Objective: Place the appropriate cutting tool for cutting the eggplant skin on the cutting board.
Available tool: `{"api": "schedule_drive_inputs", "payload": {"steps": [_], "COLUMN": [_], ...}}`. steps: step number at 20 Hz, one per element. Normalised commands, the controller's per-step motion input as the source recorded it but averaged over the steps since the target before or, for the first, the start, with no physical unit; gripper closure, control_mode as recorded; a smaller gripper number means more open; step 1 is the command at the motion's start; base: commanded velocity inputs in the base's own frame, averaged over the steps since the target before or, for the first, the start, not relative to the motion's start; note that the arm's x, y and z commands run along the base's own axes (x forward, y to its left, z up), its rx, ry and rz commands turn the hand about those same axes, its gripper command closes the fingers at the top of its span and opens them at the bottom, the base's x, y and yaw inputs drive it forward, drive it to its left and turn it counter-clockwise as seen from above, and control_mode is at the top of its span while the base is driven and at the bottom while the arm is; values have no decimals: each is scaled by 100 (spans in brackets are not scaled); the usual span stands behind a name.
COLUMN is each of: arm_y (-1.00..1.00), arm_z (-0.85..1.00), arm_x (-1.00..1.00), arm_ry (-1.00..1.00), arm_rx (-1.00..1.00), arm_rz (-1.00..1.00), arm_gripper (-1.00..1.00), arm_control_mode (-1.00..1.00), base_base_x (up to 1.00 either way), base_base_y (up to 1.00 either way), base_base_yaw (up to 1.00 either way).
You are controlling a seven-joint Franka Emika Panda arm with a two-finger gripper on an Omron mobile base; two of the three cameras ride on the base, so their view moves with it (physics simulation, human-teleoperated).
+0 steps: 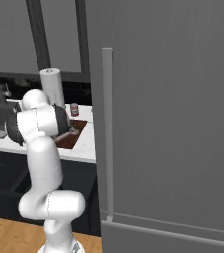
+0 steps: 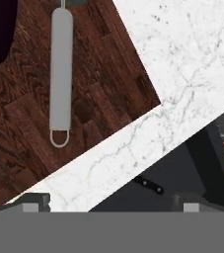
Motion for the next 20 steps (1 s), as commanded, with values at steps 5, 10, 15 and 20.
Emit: {"api": "schedule_drive_inputs", "payload": {"steps": [5,10,15,20], "arm_y": [-57,-70,-59,-33], "arm_z": [32,60,95,69], "arm_x": [-100,-100,-99,-100], "arm_ry": [-22,-8,0,0], "arm_rx": [0,7,7,1], "arm_rz": [0,0,1,9], "arm_gripper": [-100,-100,-100,-100], "arm_control_mode": [-100,-100,-100,-100], "base_base_x": [0,0,0,0], "base_base_y": [0,0,0,0], "base_base_yaw": [0,0,0,0]}}
